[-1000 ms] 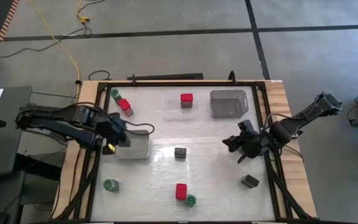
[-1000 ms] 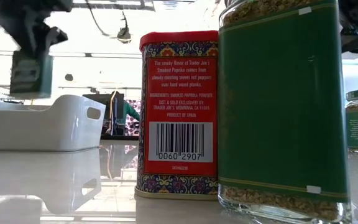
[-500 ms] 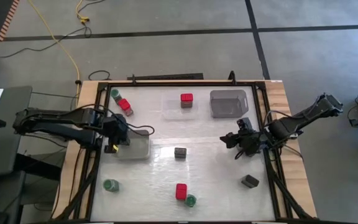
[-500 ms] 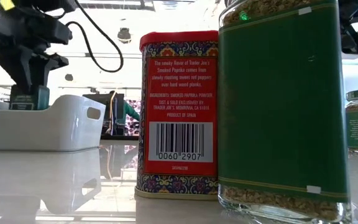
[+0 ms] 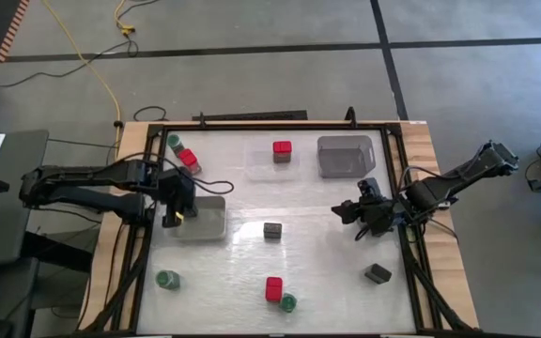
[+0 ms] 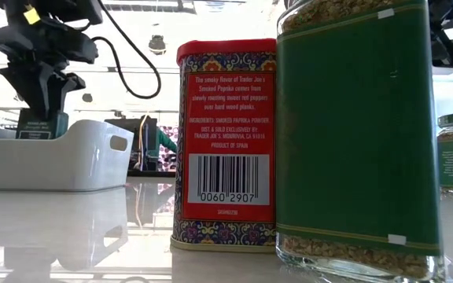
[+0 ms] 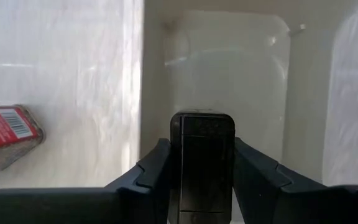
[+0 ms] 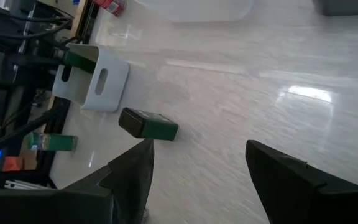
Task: Sort spices by type
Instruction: Put the black seasoning can into the gray bin
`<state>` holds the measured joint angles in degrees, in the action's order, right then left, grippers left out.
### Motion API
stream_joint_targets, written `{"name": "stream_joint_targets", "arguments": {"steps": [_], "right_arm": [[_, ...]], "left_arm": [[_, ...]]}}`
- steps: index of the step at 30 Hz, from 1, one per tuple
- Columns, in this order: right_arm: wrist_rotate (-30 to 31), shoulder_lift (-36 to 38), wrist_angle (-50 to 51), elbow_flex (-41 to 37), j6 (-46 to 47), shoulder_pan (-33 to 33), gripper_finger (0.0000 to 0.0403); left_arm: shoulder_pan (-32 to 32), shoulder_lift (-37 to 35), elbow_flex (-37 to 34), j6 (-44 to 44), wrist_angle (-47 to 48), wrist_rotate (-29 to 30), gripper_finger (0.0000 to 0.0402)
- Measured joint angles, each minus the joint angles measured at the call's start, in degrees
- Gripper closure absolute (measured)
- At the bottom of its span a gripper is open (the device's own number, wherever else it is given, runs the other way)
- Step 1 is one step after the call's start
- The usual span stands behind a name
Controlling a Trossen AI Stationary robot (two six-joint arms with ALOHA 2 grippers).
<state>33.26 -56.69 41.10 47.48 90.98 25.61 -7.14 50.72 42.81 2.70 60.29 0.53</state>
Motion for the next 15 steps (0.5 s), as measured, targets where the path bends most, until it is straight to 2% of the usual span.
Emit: {"name": "stream_joint_targets", "arguments": {"steps": [15], "right_arm": [[0.0, 0.0, 0.0, 0.0, -1.4, 0.0, 0.0123]], "left_arm": [[-0.3, 0.0, 0.1, 1.6, -1.6, 0.2, 0.0271]]}}
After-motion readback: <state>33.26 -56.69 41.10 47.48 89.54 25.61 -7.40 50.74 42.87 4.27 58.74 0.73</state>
